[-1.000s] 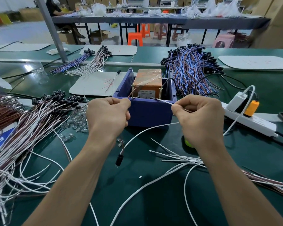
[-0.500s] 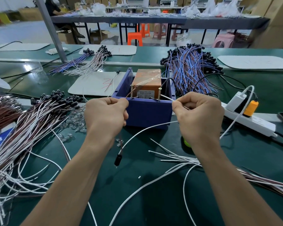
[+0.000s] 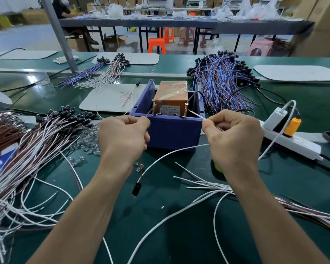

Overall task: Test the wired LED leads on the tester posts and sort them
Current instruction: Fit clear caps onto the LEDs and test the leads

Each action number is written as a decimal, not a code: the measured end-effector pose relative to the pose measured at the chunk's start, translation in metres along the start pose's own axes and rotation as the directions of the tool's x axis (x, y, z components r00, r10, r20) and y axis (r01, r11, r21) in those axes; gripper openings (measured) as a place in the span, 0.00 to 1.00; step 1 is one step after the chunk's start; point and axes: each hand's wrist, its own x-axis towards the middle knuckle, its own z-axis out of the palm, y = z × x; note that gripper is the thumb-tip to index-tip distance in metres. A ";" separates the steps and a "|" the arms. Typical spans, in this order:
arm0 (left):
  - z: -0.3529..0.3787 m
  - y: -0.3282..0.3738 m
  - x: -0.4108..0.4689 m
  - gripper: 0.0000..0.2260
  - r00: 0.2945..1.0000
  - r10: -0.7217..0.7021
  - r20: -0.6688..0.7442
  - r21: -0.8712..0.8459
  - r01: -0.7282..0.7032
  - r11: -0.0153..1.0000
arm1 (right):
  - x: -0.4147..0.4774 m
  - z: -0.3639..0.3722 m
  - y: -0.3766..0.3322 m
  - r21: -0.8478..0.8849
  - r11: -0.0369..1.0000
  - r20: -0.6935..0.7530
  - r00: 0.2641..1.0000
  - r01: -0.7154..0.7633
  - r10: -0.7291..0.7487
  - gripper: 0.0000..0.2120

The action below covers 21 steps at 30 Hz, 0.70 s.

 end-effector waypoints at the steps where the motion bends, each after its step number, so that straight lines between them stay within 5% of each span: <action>1: -0.001 0.000 -0.002 0.13 1.000 0.003 -0.002 0.006 -0.003 1.000 | 0.000 0.000 0.000 -0.001 1.000 -0.001 1.000 -0.002 0.002 0.08; 21: -0.005 -0.003 0.001 0.13 1.000 -0.001 -0.017 -0.020 0.001 1.000 | -0.003 0.003 -0.004 -0.014 1.000 0.033 0.999 0.010 -0.010 0.09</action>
